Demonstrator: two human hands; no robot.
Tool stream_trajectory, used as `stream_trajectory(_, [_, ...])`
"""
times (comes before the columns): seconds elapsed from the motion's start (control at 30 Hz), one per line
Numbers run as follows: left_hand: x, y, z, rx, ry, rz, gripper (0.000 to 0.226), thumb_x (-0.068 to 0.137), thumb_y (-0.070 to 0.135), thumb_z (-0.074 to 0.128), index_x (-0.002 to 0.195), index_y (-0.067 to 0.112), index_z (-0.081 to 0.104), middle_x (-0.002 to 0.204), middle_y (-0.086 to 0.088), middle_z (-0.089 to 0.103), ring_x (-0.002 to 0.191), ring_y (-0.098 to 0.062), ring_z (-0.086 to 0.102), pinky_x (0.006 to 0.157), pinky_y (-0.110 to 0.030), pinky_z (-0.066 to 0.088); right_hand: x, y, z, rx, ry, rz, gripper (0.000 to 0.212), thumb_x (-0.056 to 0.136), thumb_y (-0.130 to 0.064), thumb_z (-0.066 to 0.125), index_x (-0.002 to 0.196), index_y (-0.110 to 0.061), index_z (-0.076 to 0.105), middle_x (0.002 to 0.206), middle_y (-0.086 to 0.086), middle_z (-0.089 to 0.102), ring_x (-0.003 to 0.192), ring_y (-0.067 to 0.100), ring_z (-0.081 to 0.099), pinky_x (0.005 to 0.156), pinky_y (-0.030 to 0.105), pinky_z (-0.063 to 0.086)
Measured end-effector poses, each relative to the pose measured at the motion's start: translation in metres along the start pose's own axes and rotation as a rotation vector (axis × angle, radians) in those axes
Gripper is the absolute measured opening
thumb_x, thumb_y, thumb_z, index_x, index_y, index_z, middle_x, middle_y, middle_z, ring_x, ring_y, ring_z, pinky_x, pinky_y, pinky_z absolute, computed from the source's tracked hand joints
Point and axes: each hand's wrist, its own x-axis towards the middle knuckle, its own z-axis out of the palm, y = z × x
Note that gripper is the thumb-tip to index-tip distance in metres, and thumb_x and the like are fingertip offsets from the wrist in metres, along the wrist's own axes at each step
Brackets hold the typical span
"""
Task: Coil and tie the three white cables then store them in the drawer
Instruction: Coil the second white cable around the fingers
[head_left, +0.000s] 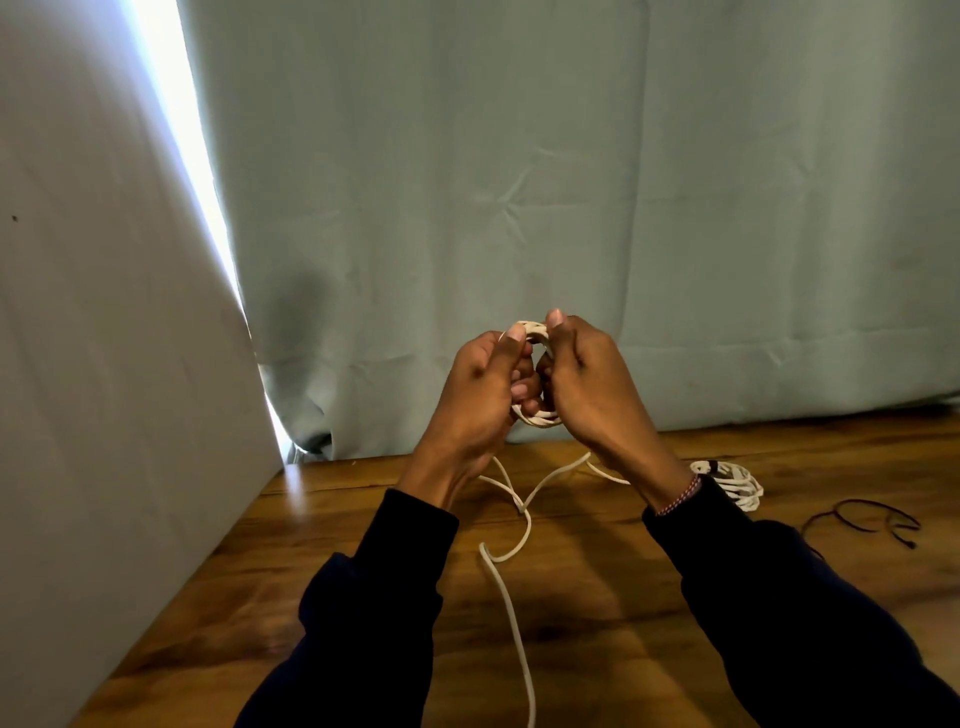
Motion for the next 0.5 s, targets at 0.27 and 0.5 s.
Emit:
stream_trajectory(0.27, [-0.0011, -0.0004, -0.0009, 0.311, -0.013, 0.013, 0.034, 0.108, 0.037, 0.034, 0.097, 0.013, 0.056, 0.064, 0.001, 0.049, 0.05, -0.005, 0.048, 0.053, -0.027, 0.046, -0.0059, -0.0024, 0.0029, -0.081, -0.122, -0.051, 0.034, 0.107, -0.038, 0.028, 0.113, -0.015, 0.052, 0.073, 0.0, 0.061, 0.051, 0.0, 0.064, 0.046, 0.012, 0.046])
stream_trajectory(0.5, [0.0012, -0.0007, -0.0023, 0.295, -0.033, 0.002, 0.034, 0.108, 0.036, 0.036, 0.096, 0.012, 0.057, 0.064, 0.003, 0.05, 0.052, -0.005, 0.048, 0.053, -0.025, 0.047, -0.0051, 0.0049, 0.0043, -0.082, -0.104, -0.044, 0.041, 0.107, -0.043, 0.025, 0.112, -0.012, 0.051, 0.078, 0.001, 0.064, 0.06, 0.005, 0.067, 0.05, 0.015, 0.05])
